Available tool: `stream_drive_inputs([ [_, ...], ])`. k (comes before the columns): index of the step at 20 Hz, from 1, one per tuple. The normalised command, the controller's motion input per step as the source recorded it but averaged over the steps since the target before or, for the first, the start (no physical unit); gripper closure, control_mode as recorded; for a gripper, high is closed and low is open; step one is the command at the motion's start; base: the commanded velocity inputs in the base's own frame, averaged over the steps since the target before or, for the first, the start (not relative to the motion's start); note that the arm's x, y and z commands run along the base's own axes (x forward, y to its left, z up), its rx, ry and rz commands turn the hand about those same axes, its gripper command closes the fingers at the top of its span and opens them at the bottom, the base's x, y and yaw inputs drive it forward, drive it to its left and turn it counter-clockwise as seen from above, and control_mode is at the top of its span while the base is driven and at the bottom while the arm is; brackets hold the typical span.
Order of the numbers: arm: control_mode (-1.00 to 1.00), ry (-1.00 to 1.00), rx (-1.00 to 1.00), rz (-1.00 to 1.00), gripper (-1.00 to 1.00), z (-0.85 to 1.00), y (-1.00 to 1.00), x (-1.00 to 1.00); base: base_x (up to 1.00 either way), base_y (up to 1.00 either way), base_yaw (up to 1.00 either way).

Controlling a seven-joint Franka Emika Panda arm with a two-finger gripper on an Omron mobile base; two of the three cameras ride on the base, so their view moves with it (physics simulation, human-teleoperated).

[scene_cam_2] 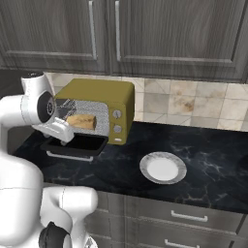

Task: Pull the toaster oven rack outwards. Pick up the baguette from the plate and place it on the toaster oven rack. Close the toaster oven door fully and set the temperature to the lowest setting.

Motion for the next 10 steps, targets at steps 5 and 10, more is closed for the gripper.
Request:
stream_drive_inputs([
  [5, -1.0, -0.15, 0.01, 0.15, -1.0, -0.07, 0.0, 0.37, 0.0, 0.0, 0.0],
  [10, -1.0, -0.14, 0.0, 0.11, -1.0, -0.18, 0.04, 0.26, 0.0, 0.0, 0.0],
])
